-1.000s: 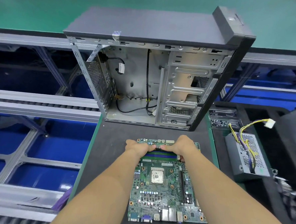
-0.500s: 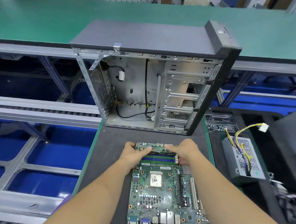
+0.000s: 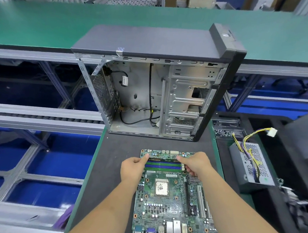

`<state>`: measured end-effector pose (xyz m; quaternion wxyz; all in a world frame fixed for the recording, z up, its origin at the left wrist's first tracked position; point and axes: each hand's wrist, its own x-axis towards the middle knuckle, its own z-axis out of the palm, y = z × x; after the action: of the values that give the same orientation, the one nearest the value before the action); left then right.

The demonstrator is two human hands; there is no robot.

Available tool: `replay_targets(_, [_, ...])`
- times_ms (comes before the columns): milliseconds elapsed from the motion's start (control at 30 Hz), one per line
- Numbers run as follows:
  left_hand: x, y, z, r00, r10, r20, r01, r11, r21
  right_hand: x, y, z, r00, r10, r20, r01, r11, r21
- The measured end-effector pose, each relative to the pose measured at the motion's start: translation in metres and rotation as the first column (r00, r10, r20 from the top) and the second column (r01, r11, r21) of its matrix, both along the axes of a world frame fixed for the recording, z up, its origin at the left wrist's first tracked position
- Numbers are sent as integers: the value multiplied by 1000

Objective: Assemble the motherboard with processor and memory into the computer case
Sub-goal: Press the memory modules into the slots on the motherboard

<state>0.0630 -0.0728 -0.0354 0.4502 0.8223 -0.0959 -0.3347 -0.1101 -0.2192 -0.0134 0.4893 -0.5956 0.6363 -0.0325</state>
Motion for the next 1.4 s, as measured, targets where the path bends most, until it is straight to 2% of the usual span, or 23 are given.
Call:
replay_targets(333, [10,-13,-7,996,40,-74,-37,998,47,8,-3,-1,1000,-20,-23,21,999,31])
replay_targets(567, [11,-15,-10,998,35,-61,-32,999,36,8,-2,0,998,7,-61,-6,1000,15])
replay_targets(700, [2,-1,-12,998,-17,66,16,1000,15,4,12,3,998,0,-62,-7,993,-114])
replay_targets(800, [-6,13,-13,989,-49,142,58,997,-59,1,28,5,999,17,-29,-23,977,-214])
replay_targets(900, [-9,17,-14,961,-159,227,165,986,-8,-1,45,4,1000,13,-8,-14,957,-289])
replay_targets(967, [-10,17,-13,952,-170,255,173,985,11,0,52,4,1000,-8,-20,1,948,-319])
replay_targets(1267, [-14,20,-12,871,-269,411,247,963,107,7,54,2,998,-26,-57,5,941,-339])
replay_targets(1400, [-12,19,-13,850,-317,421,275,948,159,6,50,-1,999,-27,-42,13,952,-307])
